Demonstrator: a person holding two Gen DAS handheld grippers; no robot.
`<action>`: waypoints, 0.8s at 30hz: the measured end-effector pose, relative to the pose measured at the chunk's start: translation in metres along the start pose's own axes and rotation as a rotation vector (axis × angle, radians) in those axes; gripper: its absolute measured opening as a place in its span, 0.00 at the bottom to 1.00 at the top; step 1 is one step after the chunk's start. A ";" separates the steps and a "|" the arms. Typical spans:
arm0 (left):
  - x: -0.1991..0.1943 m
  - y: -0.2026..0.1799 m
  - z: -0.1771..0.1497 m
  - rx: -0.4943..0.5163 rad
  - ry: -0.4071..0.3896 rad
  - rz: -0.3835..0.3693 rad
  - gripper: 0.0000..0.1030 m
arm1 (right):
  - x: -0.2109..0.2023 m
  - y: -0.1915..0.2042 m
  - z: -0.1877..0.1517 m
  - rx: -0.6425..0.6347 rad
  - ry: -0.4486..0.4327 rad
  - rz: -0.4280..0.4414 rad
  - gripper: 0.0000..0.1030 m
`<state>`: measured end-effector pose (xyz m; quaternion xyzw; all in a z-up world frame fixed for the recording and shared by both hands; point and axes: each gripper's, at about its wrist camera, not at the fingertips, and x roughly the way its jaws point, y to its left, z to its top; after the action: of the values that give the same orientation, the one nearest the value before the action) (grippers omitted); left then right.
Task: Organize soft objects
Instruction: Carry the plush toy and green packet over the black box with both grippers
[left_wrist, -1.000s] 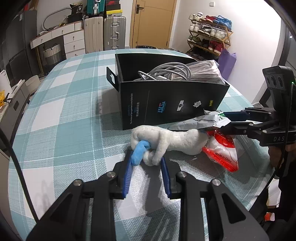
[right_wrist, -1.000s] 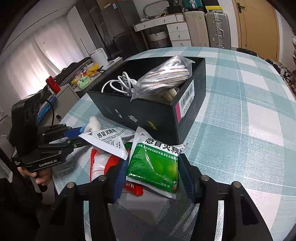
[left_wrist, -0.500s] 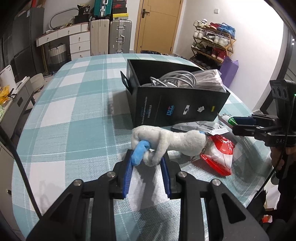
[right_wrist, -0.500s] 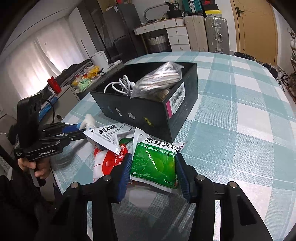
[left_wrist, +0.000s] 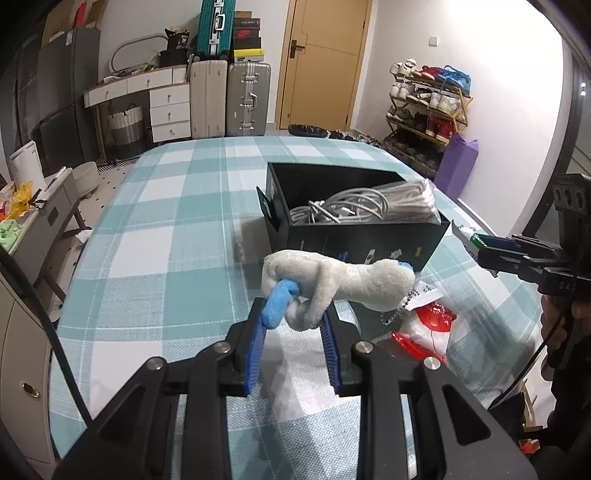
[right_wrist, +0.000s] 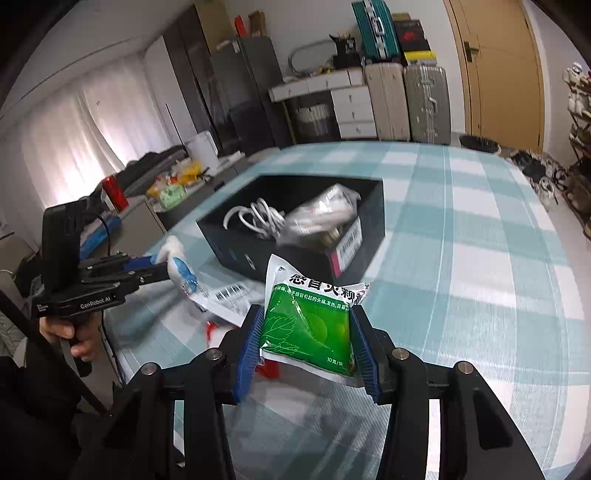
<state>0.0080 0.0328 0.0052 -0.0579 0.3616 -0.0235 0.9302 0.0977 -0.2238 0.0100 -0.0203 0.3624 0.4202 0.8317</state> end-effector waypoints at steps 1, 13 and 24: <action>-0.001 0.000 0.001 0.002 -0.004 0.003 0.26 | -0.003 0.003 0.002 -0.006 -0.015 0.001 0.46; -0.018 -0.001 0.019 0.004 -0.062 0.027 0.26 | -0.027 0.021 0.016 -0.026 -0.123 0.019 0.46; -0.024 -0.006 0.041 0.014 -0.112 0.034 0.26 | -0.034 0.031 0.034 -0.038 -0.168 0.001 0.46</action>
<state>0.0178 0.0326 0.0521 -0.0463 0.3095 -0.0070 0.9497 0.0826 -0.2152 0.0646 -0.0007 0.2831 0.4276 0.8585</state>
